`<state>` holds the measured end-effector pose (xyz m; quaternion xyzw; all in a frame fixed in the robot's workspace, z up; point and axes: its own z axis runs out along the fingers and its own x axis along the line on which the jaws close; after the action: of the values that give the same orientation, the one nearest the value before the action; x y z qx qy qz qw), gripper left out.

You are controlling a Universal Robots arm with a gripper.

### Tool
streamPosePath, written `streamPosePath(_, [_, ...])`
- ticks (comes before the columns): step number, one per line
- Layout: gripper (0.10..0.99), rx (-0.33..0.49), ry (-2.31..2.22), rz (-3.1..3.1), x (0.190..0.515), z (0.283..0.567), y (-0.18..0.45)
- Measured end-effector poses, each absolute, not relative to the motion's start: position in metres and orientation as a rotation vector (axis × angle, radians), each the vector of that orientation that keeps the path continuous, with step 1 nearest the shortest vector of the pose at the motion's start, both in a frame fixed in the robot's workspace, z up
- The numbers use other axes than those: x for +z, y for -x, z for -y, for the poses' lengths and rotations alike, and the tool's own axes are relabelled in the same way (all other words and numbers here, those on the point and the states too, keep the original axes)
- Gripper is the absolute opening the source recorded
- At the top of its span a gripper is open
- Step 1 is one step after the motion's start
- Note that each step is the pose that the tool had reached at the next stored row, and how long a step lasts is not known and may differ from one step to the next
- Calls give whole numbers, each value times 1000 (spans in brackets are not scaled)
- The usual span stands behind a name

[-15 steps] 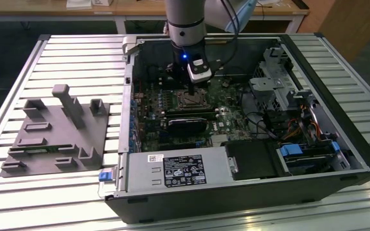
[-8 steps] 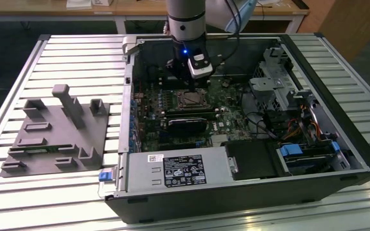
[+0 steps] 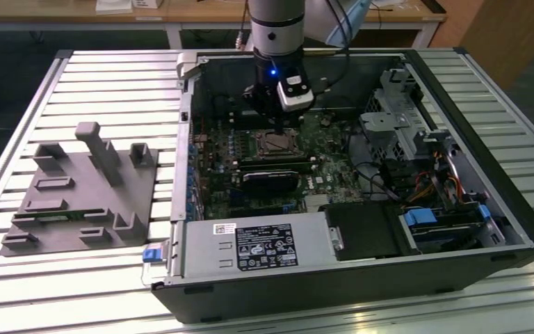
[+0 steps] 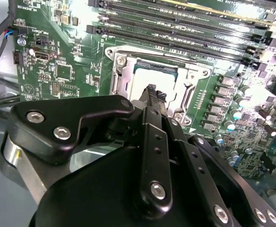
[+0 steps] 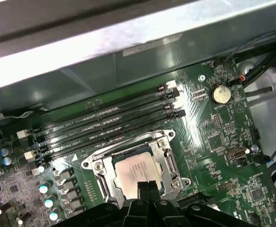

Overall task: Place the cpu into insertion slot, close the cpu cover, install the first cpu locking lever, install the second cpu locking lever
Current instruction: 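Install the first cpu locking lever, then install the second cpu locking lever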

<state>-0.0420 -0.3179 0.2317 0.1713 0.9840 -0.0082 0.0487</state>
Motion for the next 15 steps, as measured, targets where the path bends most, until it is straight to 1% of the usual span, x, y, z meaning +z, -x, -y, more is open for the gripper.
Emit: streamPosePath(15, [106,-29,-524,-3013,235,318,38])
